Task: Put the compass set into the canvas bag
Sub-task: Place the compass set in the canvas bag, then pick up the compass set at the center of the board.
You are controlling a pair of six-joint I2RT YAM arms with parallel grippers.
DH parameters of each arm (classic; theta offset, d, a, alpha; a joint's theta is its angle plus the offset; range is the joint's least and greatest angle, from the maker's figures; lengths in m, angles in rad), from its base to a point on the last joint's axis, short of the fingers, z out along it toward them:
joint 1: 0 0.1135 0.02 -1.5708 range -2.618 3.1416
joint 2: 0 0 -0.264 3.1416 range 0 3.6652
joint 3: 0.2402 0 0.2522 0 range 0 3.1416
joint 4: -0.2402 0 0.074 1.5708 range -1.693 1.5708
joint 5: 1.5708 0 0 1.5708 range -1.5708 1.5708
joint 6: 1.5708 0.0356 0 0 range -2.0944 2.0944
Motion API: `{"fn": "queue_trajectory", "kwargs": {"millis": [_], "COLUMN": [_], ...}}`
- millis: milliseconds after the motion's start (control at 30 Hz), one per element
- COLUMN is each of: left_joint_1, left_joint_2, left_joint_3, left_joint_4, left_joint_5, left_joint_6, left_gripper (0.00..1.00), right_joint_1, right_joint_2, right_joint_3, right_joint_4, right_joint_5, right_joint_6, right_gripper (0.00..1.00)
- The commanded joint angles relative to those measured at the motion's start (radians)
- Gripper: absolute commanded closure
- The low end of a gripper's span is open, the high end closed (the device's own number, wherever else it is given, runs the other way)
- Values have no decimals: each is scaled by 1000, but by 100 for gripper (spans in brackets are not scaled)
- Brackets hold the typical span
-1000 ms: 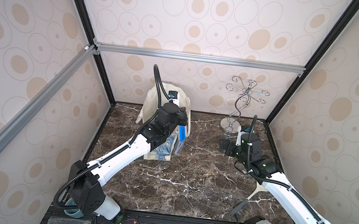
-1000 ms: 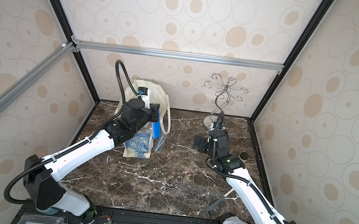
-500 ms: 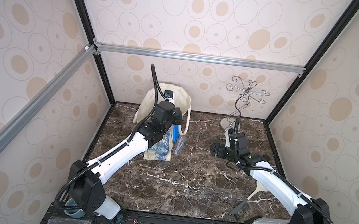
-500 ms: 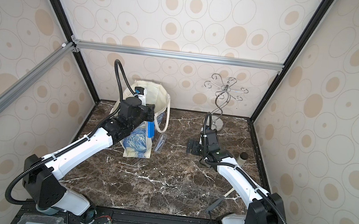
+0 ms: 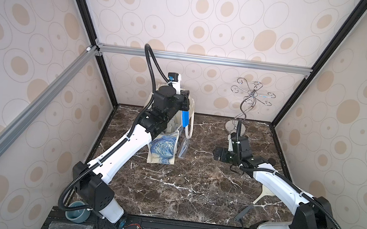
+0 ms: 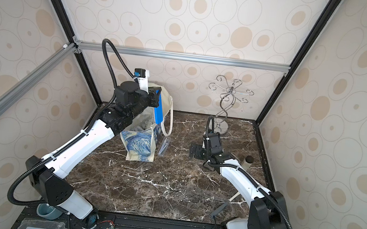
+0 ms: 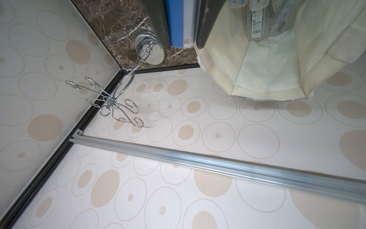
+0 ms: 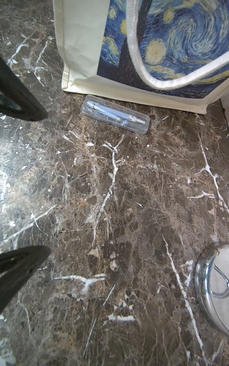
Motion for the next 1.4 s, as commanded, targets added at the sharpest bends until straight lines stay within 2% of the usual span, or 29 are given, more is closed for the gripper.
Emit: {"fn": "queue_trajectory", "kwargs": {"millis": [0, 200, 300, 700, 800, 1000, 1167, 1267, 1367], "left_joint_1": [46, 101, 113, 113, 114, 114, 115, 112, 112], "left_joint_2": [43, 105, 123, 28, 5, -17, -67, -131, -216], "left_joint_3": [99, 126, 88, -331, -402, -417, -392, -417, -477], "left_joint_4": [-47, -92, -103, 41, 66, 56, 57, 95, 162], "left_joint_5": [-18, -87, -114, -112, -113, -84, -10, 64, 154], "left_joint_6": [61, 109, 112, 37, 9, 1, -6, -17, -38], "left_gripper": [78, 78, 79, 80, 77, 56, 17, 1, 0], "right_joint_1": [-4, -3, 3, 128, 150, 174, 187, 198, 214], "right_joint_2": [11, 30, 61, 266, 323, 438, 518, 569, 619], "right_joint_3": [-9, -11, -5, 110, 138, 228, 310, 369, 427], "right_joint_4": [1, 4, 14, 36, 70, 101, 87, 54, 21], "right_joint_5": [-10, -32, -57, -88, -114, -124, -87, -56, -15], "right_joint_6": [1, 3, 12, 37, 64, 98, 86, 67, 50], "right_gripper": [0, 0, 0, 0, 0, 0, 1, 3, 5]}}
